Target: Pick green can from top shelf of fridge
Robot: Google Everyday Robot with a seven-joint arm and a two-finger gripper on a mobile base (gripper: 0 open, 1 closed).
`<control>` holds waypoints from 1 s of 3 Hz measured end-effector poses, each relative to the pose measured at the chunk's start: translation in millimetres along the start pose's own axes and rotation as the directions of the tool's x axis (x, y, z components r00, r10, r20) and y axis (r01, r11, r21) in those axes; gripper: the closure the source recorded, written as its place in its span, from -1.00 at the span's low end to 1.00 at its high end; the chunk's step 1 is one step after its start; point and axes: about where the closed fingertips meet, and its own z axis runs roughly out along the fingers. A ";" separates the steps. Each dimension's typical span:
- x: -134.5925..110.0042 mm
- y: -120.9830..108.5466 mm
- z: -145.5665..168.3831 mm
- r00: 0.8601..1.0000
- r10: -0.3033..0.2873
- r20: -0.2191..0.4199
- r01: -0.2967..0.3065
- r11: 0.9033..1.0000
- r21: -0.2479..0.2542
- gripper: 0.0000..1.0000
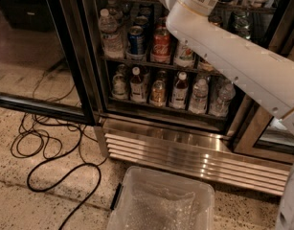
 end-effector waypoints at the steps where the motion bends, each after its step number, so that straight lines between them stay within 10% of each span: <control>1: -4.4 0.1 -0.4 1.000 0.023 -0.002 -0.023 1.000 -0.004 1.00; 3: -7.1 -1.9 2.1 0.999 0.047 0.000 -0.047 0.999 -0.006 1.00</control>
Offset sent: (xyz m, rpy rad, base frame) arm -0.0011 -0.0028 0.0052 0.0575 0.0272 0.0002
